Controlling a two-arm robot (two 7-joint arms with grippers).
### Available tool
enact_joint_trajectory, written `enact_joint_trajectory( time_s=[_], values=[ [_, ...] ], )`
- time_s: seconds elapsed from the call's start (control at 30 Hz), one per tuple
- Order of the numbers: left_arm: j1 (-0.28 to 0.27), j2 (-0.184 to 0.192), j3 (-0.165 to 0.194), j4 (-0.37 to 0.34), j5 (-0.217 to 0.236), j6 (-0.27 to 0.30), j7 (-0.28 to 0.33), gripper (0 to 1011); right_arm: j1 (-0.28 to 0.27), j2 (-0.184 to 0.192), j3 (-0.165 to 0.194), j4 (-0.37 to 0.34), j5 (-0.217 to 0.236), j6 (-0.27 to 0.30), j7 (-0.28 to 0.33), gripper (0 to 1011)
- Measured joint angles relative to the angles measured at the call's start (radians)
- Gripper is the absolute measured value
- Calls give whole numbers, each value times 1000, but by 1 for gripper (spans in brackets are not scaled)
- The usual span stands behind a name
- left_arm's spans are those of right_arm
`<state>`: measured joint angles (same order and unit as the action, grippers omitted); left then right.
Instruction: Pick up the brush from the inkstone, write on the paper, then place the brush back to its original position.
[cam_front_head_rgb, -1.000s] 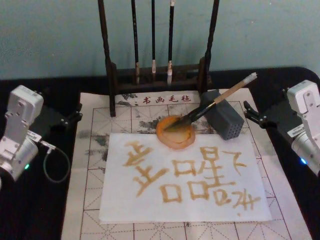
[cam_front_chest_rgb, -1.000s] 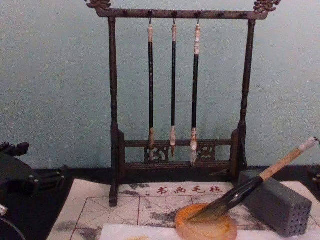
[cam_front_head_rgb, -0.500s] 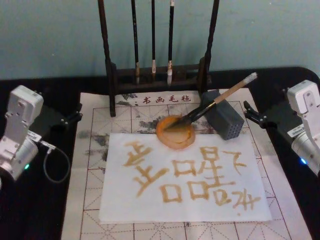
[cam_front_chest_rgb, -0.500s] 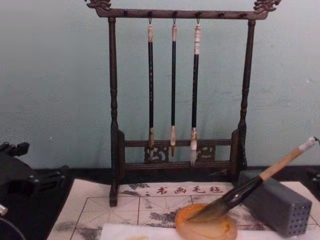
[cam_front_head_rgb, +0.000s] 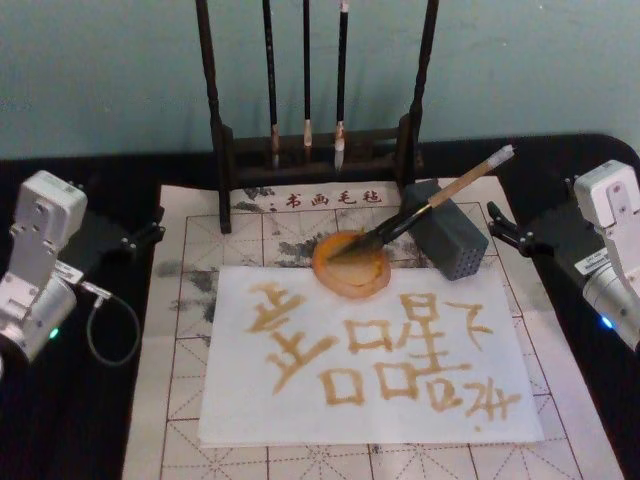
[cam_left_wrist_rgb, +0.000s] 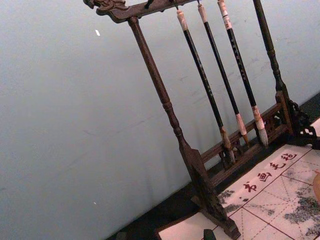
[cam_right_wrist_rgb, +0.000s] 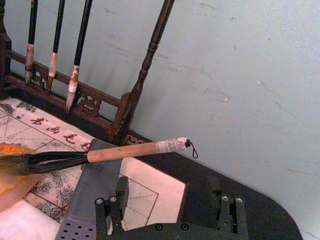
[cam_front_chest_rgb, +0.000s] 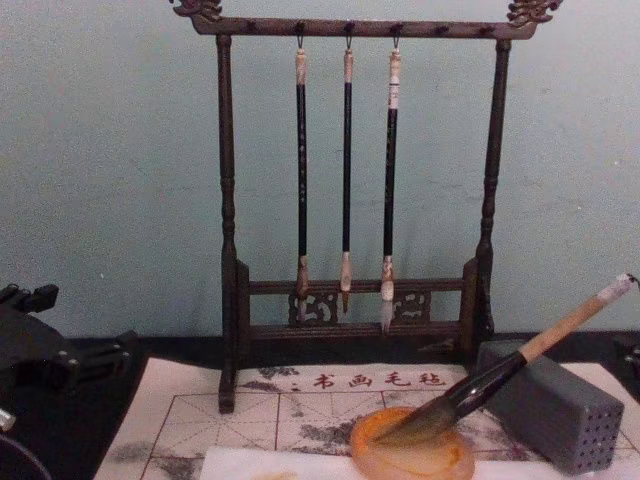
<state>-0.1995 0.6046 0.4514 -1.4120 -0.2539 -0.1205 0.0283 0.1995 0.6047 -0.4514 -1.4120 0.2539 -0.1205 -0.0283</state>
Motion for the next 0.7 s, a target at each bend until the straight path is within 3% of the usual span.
enact_joint_trajectory(
  time_s=[0.27,0.5,0.67,0.7],
  values=[
    [0,0,0,0,0,0,0,1001,-1,-1,3,0,1,1,5,1000],
    [0,0,0,0,0,0,0,1001,-10,-15,29,-5,37,20,46,1000],
    [0,0,0,0,0,0,0,1001,-27,-24,69,-23,130,58,116,1000],
    [0,0,0,0,0,0,0,1001,-34,-29,86,-29,170,78,141,1000]
  ],
)
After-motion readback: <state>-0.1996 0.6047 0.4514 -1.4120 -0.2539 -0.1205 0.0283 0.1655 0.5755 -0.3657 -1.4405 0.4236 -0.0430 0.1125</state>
